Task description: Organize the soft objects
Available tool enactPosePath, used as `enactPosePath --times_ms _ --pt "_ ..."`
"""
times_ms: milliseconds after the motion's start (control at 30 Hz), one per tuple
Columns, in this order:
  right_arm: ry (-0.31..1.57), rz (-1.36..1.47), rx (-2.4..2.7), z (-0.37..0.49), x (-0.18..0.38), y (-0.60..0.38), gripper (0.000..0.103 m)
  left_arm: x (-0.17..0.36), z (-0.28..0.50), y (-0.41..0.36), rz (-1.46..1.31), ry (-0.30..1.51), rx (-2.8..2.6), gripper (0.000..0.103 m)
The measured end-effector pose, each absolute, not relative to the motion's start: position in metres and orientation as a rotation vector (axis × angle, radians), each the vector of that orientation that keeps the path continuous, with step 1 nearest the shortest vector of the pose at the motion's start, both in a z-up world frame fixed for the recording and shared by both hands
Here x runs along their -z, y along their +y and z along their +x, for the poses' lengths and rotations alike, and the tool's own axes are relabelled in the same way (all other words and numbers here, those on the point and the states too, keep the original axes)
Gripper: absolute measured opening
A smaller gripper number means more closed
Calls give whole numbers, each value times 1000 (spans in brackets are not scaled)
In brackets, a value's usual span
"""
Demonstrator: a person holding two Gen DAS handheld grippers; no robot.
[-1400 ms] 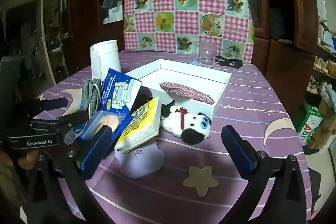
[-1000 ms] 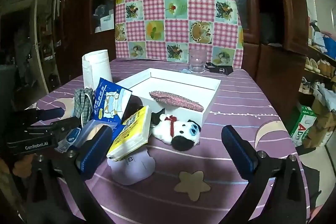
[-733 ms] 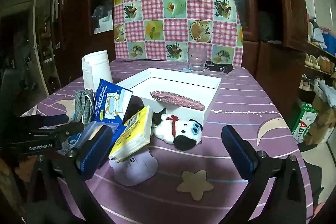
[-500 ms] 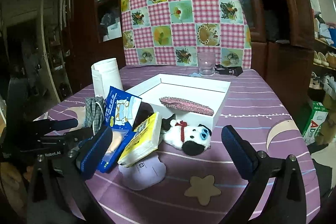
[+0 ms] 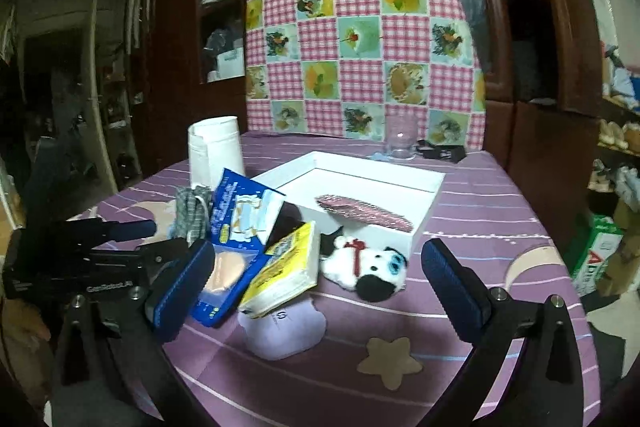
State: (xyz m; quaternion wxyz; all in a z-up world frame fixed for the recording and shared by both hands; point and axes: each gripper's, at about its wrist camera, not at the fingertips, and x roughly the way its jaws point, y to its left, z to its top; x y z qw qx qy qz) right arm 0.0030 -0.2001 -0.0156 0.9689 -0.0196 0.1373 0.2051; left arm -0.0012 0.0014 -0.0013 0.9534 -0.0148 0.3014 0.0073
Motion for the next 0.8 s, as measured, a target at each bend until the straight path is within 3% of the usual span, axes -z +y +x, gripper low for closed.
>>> enactPosePath --times_ms 233,333,800 --pt "310 -45 -383 3 18 -197 103 -1 -6 -5 -8 589 24 62" --pt "331 -46 -356 6 18 -197 103 -1 -6 -5 -9 591 18 74" --pt "406 -33 -375 14 21 -196 101 0 -3 -6 -2 612 14 74"
